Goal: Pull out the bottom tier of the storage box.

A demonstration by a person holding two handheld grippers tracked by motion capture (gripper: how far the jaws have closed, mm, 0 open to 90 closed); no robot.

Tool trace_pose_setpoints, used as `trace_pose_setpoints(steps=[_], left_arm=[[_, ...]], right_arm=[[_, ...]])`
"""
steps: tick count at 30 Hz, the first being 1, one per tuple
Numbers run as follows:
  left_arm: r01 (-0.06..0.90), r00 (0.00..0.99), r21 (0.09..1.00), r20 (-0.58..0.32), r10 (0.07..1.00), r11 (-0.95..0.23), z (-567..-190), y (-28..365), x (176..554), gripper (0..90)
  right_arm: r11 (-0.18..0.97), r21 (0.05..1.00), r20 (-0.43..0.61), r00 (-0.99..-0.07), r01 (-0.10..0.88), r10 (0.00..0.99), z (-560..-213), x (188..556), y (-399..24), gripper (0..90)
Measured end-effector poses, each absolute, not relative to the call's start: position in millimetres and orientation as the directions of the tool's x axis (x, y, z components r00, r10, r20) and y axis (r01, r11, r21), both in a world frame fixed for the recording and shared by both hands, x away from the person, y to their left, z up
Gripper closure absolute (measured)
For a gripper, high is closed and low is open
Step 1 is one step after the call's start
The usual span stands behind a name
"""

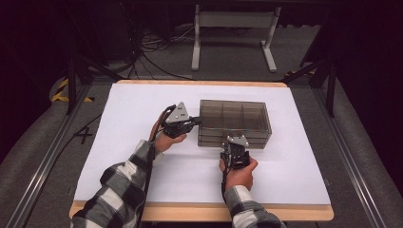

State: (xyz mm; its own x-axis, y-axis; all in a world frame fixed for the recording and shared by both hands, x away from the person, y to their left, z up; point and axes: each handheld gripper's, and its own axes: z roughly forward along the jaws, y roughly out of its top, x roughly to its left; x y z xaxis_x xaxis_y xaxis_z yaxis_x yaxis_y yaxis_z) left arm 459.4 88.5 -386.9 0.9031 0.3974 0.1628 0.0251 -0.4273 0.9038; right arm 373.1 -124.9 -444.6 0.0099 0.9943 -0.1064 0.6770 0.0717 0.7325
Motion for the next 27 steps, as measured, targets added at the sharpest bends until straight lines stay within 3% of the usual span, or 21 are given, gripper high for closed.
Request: trace_pose_setpoints(steps=[27], left_arm=[[0.031,0.903,0.905,0.158,0.401,-0.425,-386.9,88.4,459.2,89.1]], right_arm=[[0.078,0.723,-0.099,-0.009,0.686,0.995,-443.6,363.9,-126.1,55.7]])
